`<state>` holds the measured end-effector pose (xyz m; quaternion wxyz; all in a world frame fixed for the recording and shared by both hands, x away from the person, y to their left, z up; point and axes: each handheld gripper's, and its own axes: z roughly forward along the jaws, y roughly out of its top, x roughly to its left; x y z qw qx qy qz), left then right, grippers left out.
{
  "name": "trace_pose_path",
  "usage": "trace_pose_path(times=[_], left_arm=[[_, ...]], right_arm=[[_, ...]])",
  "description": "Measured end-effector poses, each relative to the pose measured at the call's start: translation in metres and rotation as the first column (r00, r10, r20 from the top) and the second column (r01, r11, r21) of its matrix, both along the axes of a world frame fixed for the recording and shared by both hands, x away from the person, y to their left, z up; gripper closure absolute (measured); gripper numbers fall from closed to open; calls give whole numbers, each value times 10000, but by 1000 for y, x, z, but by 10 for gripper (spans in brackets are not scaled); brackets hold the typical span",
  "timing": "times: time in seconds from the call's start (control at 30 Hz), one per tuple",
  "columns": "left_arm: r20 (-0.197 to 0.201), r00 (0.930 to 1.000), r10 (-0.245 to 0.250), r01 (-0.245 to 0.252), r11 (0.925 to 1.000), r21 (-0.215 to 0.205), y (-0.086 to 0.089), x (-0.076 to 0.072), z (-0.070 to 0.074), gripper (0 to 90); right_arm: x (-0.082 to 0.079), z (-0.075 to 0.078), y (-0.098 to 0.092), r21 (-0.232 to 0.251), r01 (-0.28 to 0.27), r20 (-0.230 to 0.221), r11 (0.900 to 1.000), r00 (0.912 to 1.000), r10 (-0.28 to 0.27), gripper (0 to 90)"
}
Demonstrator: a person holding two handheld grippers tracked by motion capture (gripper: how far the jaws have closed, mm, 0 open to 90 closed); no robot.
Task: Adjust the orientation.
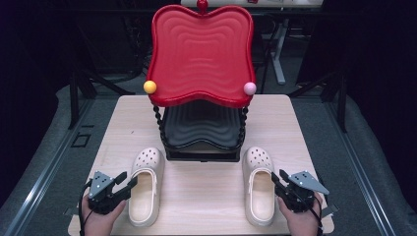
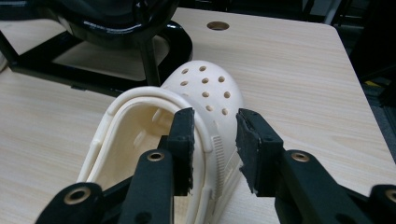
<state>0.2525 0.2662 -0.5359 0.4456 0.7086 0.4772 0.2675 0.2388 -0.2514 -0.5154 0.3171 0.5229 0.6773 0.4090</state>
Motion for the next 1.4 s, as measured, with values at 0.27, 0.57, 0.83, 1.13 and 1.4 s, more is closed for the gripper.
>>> trace_pose_path(times=[0.27, 0.57, 0.83, 1.13, 1.4], left_arm=[[-16, 9999, 102, -102, 9999, 114, 0, 2, -1, 555], [-178, 9998, 105, -101, 9997, 216, -3, 5, -2, 578], [-197, 9998, 41, -25, 9965, 830, -13, 9, -3, 655], [-99, 9995, 288, -277, 9948, 985, -16, 10, -4, 698], [-80, 9994, 336, -327, 9946, 983, -17, 14, -5, 689]], right_arm=[[5, -8, 10, -750, -253, -397, 9969, 9990, 224, 667], [9, -10, 13, -1143, -223, -511, 9932, 9986, 165, 694], [11, -11, 13, -1185, -186, -544, 9928, 9984, 122, 686], [13, -10, 13, -1215, -207, -625, 9924, 9980, 132, 702], [17, -11, 12, -1064, -288, -788, 9939, 9967, 204, 708]])
